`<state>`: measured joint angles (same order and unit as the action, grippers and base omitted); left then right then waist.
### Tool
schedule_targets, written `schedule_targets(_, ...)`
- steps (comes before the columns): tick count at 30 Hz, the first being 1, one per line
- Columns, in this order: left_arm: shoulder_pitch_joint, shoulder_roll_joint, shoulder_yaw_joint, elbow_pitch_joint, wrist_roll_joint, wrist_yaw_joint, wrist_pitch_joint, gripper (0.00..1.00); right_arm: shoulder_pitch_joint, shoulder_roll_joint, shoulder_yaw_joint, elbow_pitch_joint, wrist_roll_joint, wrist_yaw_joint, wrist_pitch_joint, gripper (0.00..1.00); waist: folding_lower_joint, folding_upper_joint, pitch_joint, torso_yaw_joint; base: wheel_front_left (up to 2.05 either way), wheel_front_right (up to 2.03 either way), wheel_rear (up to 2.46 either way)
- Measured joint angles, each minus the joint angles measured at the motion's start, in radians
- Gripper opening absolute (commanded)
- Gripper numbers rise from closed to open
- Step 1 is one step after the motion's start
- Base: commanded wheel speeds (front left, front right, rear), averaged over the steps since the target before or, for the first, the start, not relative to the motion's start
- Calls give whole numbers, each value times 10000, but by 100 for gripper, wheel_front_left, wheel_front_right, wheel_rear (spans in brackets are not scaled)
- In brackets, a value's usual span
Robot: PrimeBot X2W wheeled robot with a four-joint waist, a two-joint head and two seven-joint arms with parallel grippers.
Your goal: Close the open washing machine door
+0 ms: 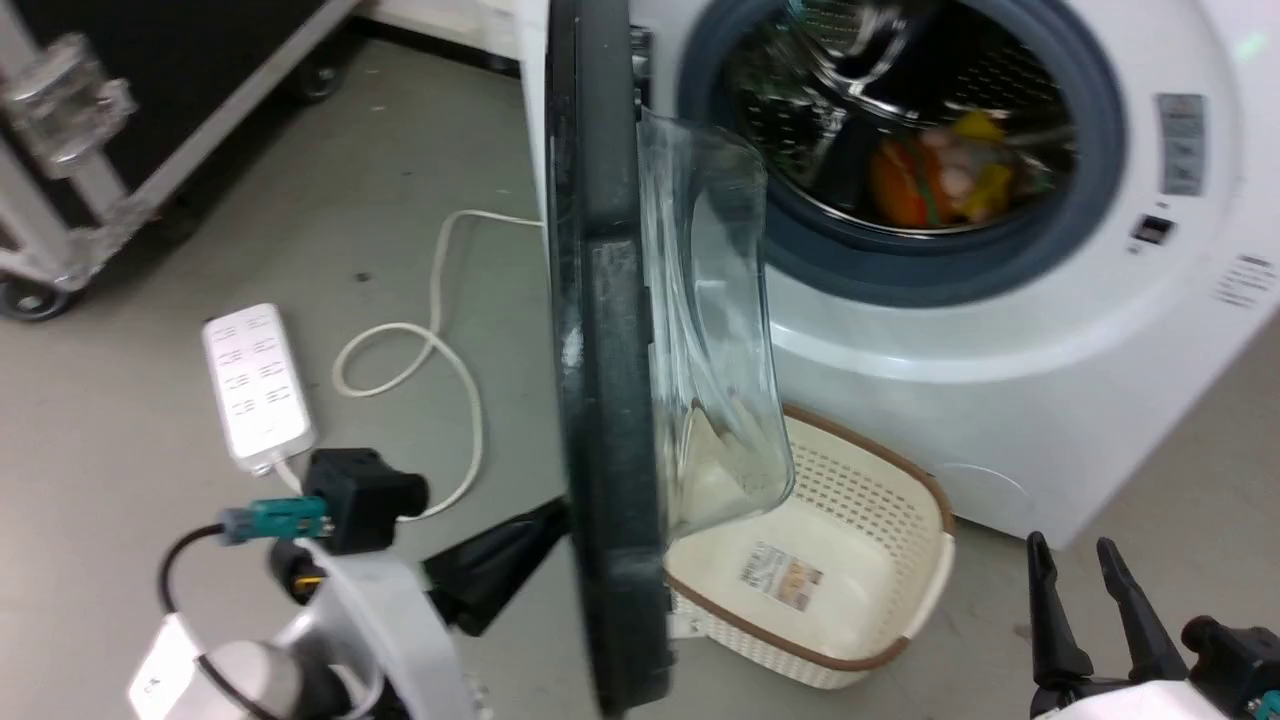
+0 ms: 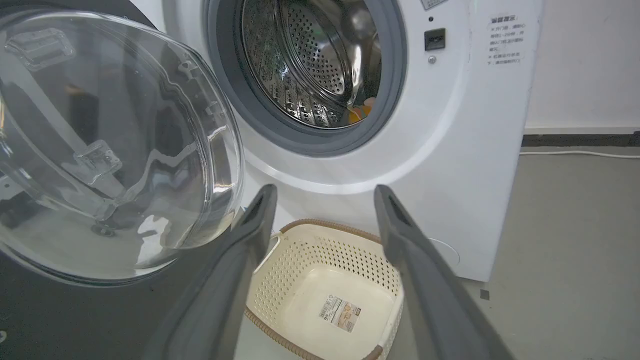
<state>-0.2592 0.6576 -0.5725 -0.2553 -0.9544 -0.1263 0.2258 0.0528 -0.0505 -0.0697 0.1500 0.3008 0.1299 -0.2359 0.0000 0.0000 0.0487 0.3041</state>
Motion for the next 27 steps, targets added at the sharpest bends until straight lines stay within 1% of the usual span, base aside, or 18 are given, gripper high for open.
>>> schedule_targets(4,-389,-554,-541,512,36,0,-337,0,-47,0,96,-48,0,0,-10,100,0,0,61,-589,0,0,0)
schedule_targets(16,-2003,-1536,-1582,2529,100,0,-1273,0,-457,-2,506,-297,174,0,-63,100,1,0,489,-2586,0,0,0)
schedule_targets(22,-2981,-2077,-1708,3919,309,0,-1801,0,-763,-2,892,-301,290,-2,-100,100,1,1,883,-3522,0,0,0)
schedule_targets(27,-3749,-2554,-1661,5231,520,2,-2140,0,-895,-2,1055,-280,447,-2,-136,100,1,1,1240,-4159,0,0,0)
